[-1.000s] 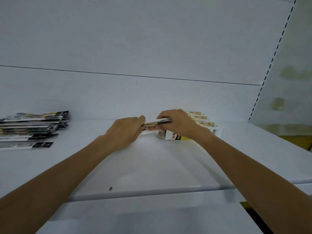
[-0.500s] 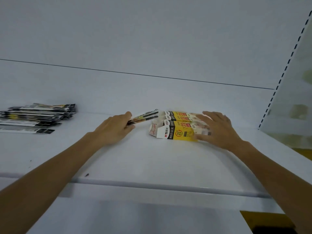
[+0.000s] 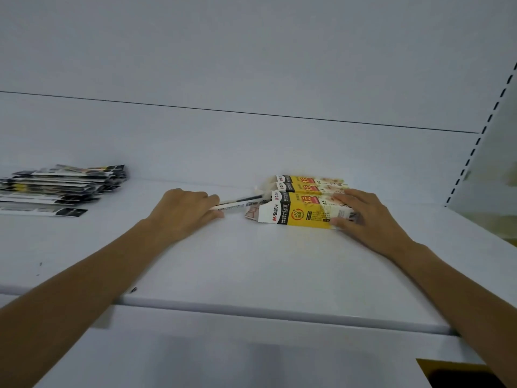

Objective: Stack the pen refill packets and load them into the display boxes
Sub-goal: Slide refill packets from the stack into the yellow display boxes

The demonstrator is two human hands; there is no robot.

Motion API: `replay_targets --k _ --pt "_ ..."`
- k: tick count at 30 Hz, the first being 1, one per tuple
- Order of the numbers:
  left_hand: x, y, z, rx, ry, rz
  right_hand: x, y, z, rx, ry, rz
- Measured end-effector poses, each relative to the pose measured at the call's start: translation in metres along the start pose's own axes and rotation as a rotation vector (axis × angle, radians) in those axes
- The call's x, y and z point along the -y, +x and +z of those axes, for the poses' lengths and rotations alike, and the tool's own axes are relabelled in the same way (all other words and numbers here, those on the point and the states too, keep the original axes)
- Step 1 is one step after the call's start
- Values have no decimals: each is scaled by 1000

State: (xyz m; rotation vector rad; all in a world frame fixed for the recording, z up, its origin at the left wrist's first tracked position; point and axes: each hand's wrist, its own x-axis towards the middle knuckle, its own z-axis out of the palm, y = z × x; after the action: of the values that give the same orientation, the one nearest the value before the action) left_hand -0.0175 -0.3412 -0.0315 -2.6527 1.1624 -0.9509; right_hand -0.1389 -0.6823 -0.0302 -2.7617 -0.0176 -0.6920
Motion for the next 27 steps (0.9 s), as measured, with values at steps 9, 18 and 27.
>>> replay_targets --k 9,18,27 --pt "-6 16 -7 224 -74 -124 -1 0 1 -1 9 5" --pt "6 28 -1 375 -431 -198 -4 1 2 11 17 -9" --pt "2 37 0 424 -373 -122 -4 2 -1 9 30 -26"
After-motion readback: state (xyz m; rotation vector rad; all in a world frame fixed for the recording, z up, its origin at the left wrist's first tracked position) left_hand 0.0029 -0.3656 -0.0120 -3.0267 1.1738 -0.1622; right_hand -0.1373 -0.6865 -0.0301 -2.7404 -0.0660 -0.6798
